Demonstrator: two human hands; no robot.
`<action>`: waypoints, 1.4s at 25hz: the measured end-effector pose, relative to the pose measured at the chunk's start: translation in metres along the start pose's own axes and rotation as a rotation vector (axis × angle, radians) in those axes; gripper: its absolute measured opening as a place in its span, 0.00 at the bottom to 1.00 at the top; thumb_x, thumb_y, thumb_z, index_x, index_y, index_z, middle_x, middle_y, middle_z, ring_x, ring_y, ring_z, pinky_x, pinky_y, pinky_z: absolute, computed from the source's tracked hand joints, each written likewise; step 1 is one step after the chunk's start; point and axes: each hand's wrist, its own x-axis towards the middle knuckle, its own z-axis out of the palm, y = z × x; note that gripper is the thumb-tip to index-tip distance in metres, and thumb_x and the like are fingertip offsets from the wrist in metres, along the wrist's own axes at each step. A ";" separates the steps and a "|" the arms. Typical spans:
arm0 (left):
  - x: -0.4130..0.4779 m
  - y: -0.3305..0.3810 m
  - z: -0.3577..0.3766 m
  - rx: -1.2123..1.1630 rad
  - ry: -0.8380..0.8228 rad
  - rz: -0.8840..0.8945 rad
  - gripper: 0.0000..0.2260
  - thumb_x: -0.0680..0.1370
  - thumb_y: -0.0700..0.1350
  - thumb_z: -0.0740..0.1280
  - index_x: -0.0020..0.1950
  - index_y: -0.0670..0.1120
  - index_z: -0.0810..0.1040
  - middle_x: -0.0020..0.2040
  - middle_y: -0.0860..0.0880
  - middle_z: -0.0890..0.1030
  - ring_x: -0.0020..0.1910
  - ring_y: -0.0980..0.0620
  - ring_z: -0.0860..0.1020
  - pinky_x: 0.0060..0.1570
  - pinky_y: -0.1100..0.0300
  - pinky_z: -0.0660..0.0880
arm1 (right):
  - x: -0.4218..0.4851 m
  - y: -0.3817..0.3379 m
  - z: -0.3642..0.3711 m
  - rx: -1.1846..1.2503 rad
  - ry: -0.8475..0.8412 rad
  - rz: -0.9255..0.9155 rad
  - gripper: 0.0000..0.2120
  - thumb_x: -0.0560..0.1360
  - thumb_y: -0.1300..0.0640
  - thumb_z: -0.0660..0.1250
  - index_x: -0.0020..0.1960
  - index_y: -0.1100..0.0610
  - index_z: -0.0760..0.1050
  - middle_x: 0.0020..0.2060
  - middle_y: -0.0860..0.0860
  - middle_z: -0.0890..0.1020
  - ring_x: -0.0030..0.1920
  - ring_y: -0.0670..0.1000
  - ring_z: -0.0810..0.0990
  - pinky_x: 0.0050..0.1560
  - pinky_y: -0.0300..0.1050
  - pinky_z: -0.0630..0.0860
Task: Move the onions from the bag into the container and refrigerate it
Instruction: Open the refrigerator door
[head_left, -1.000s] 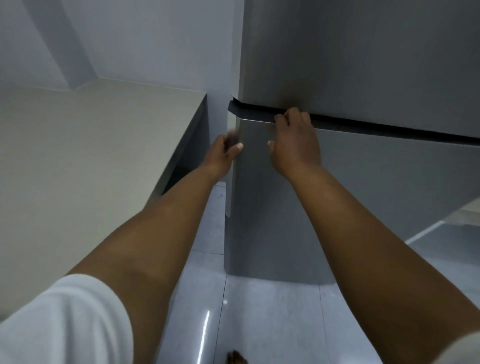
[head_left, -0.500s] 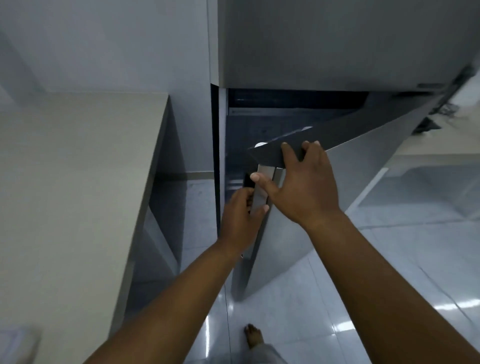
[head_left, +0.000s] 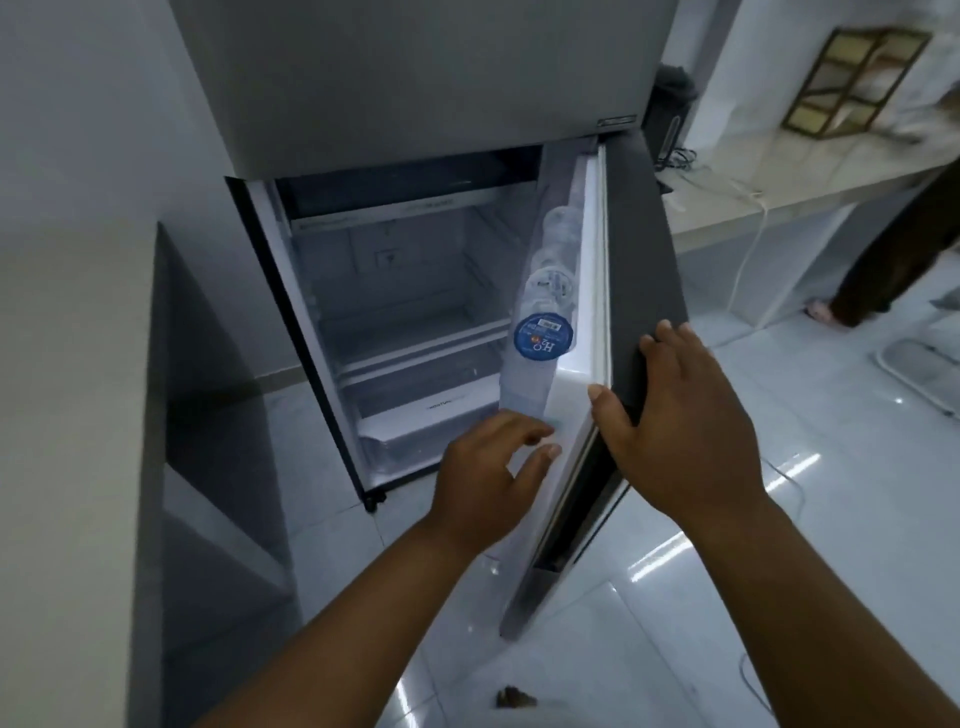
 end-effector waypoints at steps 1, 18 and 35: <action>0.009 0.001 0.007 0.054 0.013 0.006 0.13 0.77 0.50 0.67 0.58 0.44 0.79 0.55 0.47 0.82 0.55 0.54 0.78 0.57 0.58 0.76 | -0.005 0.016 -0.006 0.003 0.009 0.011 0.32 0.78 0.40 0.57 0.72 0.61 0.65 0.74 0.58 0.66 0.76 0.57 0.61 0.75 0.56 0.59; 0.073 0.066 0.200 0.414 -0.621 0.356 0.37 0.76 0.56 0.66 0.78 0.49 0.48 0.80 0.49 0.51 0.79 0.48 0.46 0.75 0.49 0.52 | 0.009 0.238 -0.059 -0.259 0.105 0.233 0.26 0.81 0.49 0.55 0.73 0.64 0.63 0.74 0.61 0.66 0.75 0.59 0.62 0.76 0.57 0.56; -0.025 -0.009 0.095 0.239 -0.338 -0.216 0.27 0.78 0.53 0.64 0.75 0.45 0.64 0.72 0.46 0.70 0.71 0.50 0.69 0.70 0.54 0.68 | -0.030 0.095 0.085 0.474 -0.191 -0.259 0.23 0.78 0.51 0.62 0.71 0.58 0.69 0.69 0.53 0.74 0.70 0.47 0.69 0.71 0.41 0.64</action>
